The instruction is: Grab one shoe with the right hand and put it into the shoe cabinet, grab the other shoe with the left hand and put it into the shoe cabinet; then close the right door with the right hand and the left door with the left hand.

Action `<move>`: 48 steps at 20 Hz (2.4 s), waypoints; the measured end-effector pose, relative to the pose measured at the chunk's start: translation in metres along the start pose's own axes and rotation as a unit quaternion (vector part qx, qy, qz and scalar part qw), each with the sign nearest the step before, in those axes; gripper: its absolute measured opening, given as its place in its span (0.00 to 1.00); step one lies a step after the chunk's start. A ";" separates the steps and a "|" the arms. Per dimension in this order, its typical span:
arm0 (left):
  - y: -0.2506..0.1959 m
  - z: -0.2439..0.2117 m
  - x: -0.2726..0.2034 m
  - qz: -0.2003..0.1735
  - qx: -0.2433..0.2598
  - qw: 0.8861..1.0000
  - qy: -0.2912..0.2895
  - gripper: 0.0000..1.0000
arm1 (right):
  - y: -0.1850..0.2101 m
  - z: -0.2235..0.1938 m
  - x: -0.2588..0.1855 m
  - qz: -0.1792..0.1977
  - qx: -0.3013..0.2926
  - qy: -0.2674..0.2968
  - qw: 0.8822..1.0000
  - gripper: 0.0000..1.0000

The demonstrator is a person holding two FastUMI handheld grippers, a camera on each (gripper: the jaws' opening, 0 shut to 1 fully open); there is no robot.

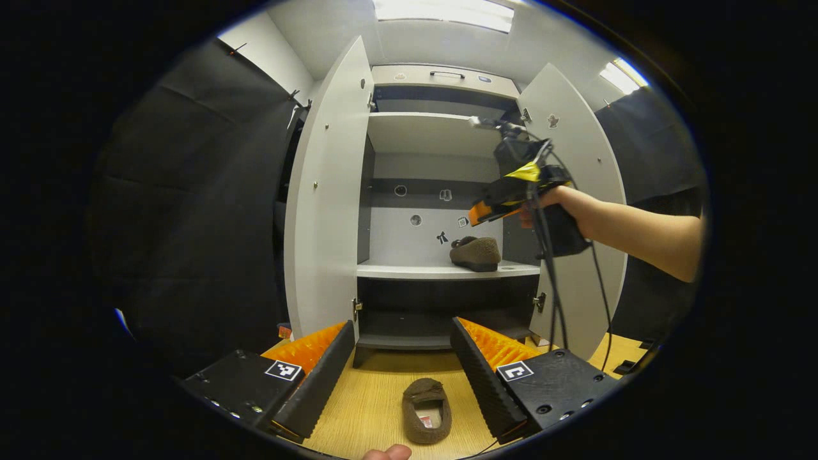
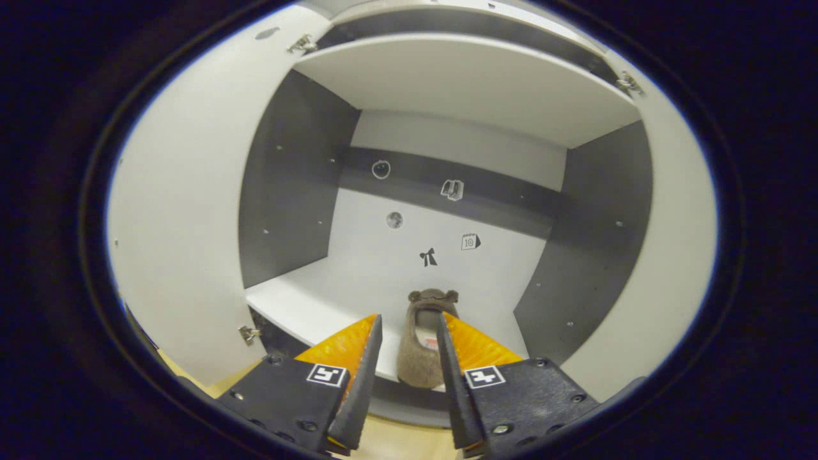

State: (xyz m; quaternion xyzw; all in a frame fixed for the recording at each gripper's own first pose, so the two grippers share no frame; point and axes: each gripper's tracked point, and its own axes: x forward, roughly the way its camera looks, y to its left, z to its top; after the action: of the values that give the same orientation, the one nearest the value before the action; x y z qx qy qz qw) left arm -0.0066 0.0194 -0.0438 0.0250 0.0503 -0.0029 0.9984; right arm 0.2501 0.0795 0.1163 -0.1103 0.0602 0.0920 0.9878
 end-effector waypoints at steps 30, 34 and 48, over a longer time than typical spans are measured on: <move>-0.022 -0.179 0.016 -0.064 -0.072 0.959 0.265 0.95 | 0.004 -0.241 -0.206 -0.098 0.083 0.016 0.992 0.72; -0.016 -0.229 0.037 -0.036 -0.080 0.943 0.322 0.96 | 0.002 -0.250 -0.211 -0.097 0.083 0.029 0.991 0.70; 0.000 -0.299 0.085 0.001 -0.105 0.919 0.380 0.95 | -0.014 -0.274 -0.204 -0.106 0.084 0.074 0.988 0.70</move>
State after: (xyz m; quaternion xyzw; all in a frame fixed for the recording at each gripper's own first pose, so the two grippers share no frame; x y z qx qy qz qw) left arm 0.0478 0.0341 -0.3499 -0.0810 0.4264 0.0129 0.9008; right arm 0.0265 -0.0307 -0.1175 -0.0393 0.1288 -0.0275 0.9905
